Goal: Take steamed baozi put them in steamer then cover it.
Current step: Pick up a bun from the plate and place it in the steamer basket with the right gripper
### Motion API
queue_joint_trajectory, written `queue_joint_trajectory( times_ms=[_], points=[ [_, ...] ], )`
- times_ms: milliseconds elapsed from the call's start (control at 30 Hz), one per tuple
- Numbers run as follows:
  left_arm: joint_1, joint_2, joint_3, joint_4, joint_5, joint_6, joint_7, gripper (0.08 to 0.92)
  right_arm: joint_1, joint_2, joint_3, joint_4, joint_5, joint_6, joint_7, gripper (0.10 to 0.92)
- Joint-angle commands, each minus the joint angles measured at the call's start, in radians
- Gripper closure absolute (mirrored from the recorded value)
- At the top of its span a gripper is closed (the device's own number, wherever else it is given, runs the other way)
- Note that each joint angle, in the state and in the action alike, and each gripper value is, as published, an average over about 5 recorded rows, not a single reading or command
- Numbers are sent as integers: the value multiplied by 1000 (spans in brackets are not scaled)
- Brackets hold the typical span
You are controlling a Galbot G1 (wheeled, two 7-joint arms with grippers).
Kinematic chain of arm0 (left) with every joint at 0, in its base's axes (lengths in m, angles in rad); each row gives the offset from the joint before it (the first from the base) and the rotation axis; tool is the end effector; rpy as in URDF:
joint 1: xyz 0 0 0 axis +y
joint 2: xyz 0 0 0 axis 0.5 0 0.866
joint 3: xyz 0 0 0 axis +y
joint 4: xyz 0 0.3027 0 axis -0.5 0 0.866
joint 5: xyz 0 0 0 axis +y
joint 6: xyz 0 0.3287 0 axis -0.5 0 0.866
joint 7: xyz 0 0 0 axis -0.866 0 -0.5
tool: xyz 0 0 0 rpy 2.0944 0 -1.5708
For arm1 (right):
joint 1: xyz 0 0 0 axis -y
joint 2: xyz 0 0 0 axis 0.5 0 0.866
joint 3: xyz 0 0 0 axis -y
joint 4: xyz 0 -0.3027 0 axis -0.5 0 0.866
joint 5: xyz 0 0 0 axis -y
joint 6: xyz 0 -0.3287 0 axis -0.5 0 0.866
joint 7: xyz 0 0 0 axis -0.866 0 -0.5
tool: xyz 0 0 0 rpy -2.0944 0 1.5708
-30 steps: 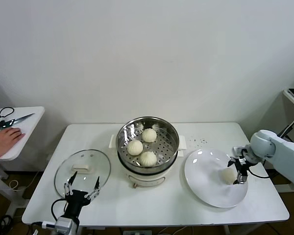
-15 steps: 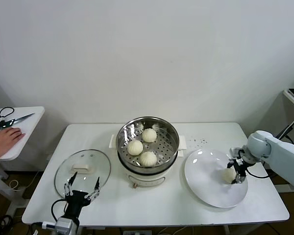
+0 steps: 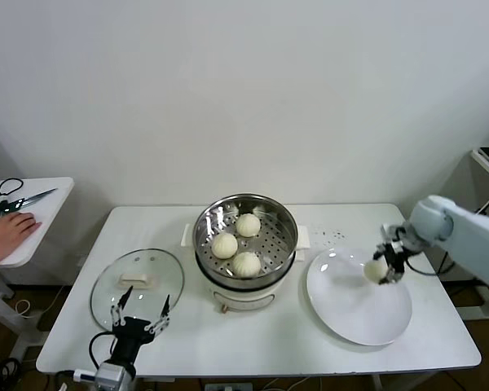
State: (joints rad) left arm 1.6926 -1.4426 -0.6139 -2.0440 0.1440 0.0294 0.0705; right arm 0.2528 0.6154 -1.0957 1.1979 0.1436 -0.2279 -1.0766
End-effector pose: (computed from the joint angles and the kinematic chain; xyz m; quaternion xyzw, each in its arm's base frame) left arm 0.1436 0.0457 -0.2937 -0.0342 -0.9834 -0.1459 0.1026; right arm 0.4716 -0.1684 -0.1463 0.4796 -0.5701 0.5004 0.4412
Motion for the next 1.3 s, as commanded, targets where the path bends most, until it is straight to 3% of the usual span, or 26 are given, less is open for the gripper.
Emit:
queue_joint_trajectory(
  times_ms=[33, 433, 567, 967, 1300],
  points=[
    [4, 0, 10, -11, 3, -2, 1, 177, 530, 145, -374, -4, 314, -19, 4, 338],
    [1, 16, 31, -16, -2, -8, 3, 177, 679, 399, -497, 22, 613, -105, 58, 335],
    [3, 19, 30, -16, -8, -13, 3, 177, 665, 485, -516, 18, 652, -121, 73, 333],
    [-8, 47, 15, -7, -33, -17, 3, 177, 545, 683, -568, -21, 641, -135, 92, 336],
    [-23, 51, 9, 5, -44, -15, 4, 177, 430, 682, -578, -54, 529, -132, 95, 330]
  ],
)
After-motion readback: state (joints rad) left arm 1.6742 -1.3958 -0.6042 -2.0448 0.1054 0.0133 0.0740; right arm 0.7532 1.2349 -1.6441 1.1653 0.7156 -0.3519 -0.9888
